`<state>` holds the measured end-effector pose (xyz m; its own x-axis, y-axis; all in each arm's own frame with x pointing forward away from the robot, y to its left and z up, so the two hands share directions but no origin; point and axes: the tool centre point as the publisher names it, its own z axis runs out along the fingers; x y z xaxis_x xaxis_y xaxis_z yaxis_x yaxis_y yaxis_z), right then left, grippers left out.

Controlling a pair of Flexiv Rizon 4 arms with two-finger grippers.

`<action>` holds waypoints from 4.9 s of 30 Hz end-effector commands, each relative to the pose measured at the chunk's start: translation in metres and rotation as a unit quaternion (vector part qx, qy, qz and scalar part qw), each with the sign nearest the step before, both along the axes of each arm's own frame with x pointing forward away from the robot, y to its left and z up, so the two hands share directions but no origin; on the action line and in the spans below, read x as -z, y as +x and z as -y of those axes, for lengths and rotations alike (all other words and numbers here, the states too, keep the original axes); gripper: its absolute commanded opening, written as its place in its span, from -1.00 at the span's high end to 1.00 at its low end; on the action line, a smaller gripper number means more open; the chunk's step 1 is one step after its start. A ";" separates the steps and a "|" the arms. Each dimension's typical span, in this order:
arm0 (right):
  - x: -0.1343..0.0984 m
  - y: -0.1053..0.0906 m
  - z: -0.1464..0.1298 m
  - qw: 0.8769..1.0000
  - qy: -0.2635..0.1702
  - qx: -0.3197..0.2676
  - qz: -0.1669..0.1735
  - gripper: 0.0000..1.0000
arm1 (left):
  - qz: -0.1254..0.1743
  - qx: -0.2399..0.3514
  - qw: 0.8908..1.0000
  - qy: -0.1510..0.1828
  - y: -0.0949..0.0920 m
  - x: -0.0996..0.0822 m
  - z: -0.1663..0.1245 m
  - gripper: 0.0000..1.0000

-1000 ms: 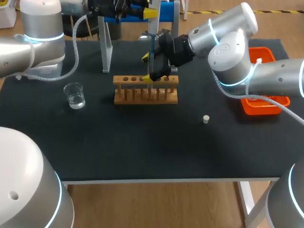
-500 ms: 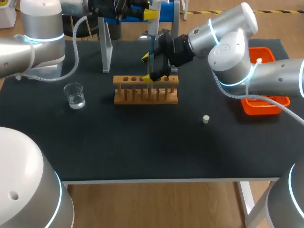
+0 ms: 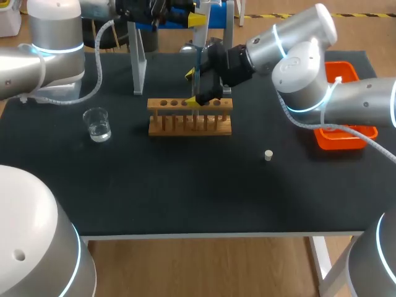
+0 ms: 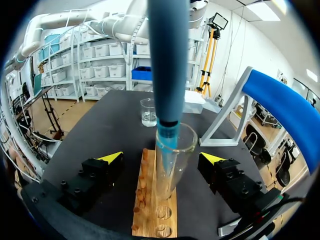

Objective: Invert the test tube, pick up the pipette, mount the tip to pipette, aspirate from beaker and dispense into the tube, eject the tip, return the pipette, and cap with the stopper.

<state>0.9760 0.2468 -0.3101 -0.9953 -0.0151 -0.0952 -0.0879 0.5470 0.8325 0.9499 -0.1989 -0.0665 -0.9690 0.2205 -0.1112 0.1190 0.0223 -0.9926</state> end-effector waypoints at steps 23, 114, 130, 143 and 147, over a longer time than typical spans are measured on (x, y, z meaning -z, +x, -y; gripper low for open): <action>-0.003 -0.005 0.009 1.000 0.012 -0.017 0.016 -1.00 | 0.018 0.003 1.000 -0.006 -0.002 0.003 -0.001 1.00; -0.187 -0.039 0.148 0.989 0.138 0.045 0.040 -1.00 | 0.014 -0.004 1.000 -0.010 -0.001 0.011 -0.005 1.00; -0.265 -0.036 0.128 0.980 0.191 0.017 0.050 -0.65 | 0.014 -0.004 1.000 -0.010 -0.001 0.011 -0.005 1.00; -0.295 -0.025 0.100 0.975 0.220 0.014 0.026 0.89 | 0.014 -0.004 1.000 -0.010 -0.001 0.011 -0.005 1.00; -0.303 -0.025 0.093 0.973 0.229 0.011 0.016 1.00 | 0.014 -0.004 1.000 -0.010 -0.001 0.011 -0.005 1.00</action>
